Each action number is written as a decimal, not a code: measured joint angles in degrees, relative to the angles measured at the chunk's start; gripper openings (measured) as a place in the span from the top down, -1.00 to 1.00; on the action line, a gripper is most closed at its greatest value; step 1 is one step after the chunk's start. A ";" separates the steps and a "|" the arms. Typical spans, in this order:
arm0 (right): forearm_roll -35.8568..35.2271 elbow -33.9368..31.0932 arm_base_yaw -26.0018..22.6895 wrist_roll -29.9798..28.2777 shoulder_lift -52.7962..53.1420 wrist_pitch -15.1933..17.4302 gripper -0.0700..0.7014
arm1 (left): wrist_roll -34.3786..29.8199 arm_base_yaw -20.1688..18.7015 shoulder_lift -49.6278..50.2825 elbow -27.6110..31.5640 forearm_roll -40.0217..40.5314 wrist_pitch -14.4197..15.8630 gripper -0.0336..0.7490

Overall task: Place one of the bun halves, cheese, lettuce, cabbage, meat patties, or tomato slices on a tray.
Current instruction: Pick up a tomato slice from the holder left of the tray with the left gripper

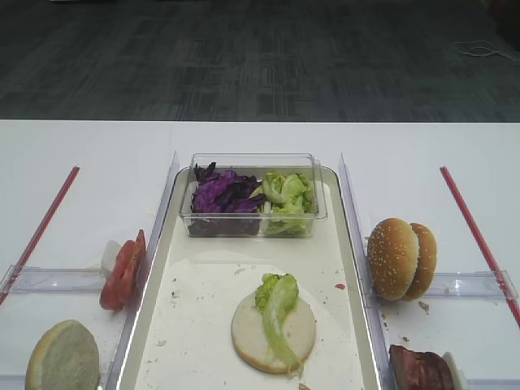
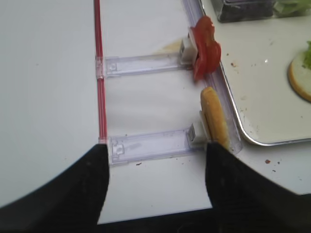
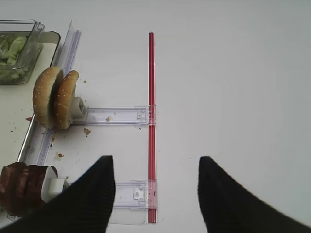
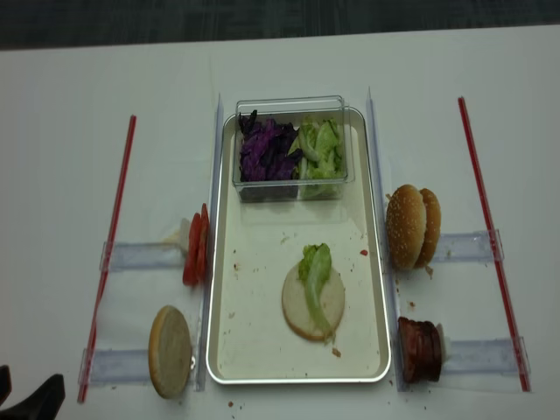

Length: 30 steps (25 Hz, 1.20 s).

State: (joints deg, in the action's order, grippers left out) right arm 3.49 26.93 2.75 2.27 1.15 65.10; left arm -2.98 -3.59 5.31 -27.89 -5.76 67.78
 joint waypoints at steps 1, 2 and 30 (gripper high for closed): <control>0.00 0.00 0.00 0.00 0.00 0.00 -0.21 | -0.04 0.00 1.34 0.00 0.00 0.00 -0.14; 0.00 0.00 0.00 0.00 0.00 0.00 -0.21 | -0.04 0.00 2.69 0.00 0.00 0.00 -0.14; 0.00 0.00 0.00 0.00 0.00 0.00 -0.21 | 1.48 0.00 44.19 -24.02 0.00 3.89 -0.14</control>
State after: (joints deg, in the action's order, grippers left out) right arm 3.49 26.93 2.75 2.27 1.15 65.10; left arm -1.50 -3.59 49.50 -51.91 -5.76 71.67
